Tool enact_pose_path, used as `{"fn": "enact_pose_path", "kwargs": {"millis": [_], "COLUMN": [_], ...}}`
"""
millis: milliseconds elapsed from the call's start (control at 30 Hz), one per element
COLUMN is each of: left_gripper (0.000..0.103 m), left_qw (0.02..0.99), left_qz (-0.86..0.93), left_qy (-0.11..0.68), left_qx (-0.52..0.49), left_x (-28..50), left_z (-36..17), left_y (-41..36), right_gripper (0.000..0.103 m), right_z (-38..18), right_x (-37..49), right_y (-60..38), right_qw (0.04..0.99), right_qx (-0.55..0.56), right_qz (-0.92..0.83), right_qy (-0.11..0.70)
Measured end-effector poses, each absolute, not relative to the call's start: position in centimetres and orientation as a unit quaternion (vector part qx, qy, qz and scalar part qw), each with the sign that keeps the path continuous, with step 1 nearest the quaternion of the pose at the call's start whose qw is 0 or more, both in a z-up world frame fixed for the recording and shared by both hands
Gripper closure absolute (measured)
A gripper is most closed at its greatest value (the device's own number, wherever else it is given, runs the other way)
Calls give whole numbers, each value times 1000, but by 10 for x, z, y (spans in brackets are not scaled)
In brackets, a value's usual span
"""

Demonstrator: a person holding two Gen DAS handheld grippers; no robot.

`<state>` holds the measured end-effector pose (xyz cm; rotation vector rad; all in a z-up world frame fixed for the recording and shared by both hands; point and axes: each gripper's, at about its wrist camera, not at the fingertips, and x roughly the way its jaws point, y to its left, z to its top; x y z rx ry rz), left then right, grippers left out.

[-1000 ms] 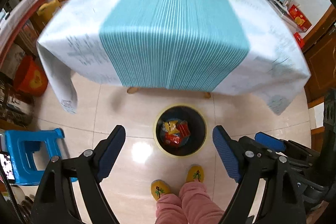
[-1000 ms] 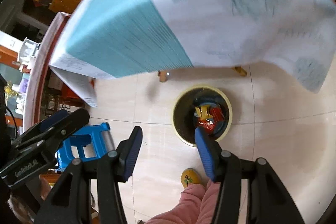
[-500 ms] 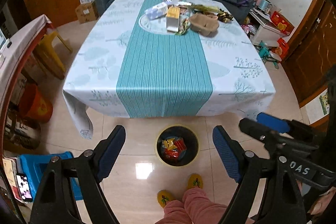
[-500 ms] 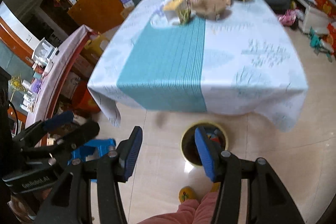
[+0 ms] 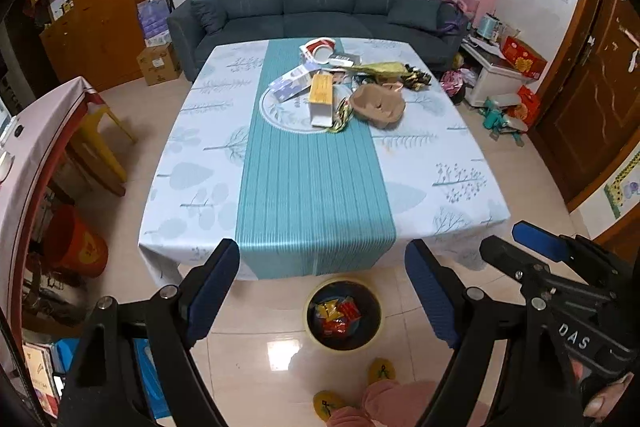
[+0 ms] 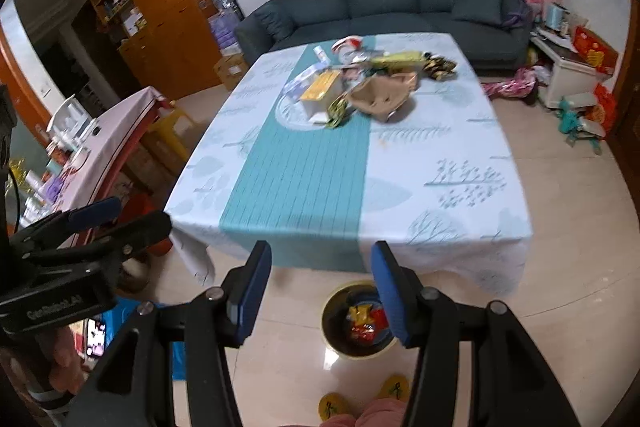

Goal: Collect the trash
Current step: 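Raise both tools back toward the table, then grasp the brown pulp tray with the right tool while the left tool reaches the yellow box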

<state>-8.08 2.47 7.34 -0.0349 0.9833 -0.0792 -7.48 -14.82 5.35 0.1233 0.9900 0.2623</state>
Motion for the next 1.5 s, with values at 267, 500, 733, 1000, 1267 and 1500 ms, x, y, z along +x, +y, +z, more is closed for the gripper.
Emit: {"fn": "enact_pose_path", "kwargs": {"millis": [267, 500, 733, 1000, 1267, 1500], "left_gripper": [30, 30, 45, 48, 48, 50], "left_qw": [876, 866, 838, 821, 800, 793], "left_qz": [-43, -45, -59, -34, -5, -11], "left_qy": [480, 495, 537, 568, 597, 604], "left_qx": [-33, -47, -79, -51, -61, -76], "left_x": [-38, 45, 157, 236, 254, 256], "left_z": [64, 45, 2, -44, -69, -73], "left_y": [19, -9, -50, -70, -59, -56], "right_gripper": [65, 65, 65, 65, 65, 85], "right_z": [52, 29, -15, -82, -117, -122], "right_x": [-29, 69, 178, 257, 285, 297], "right_y": [-162, -193, -229, -244, -227, -215], "right_qw": [870, 851, 805, 739, 704, 706], "right_qx": [40, 63, 98, 155, 167, 165], "right_qz": [130, 158, 175, 184, 208, 215], "right_qy": [473, 496, 559, 630, 658, 655]}}
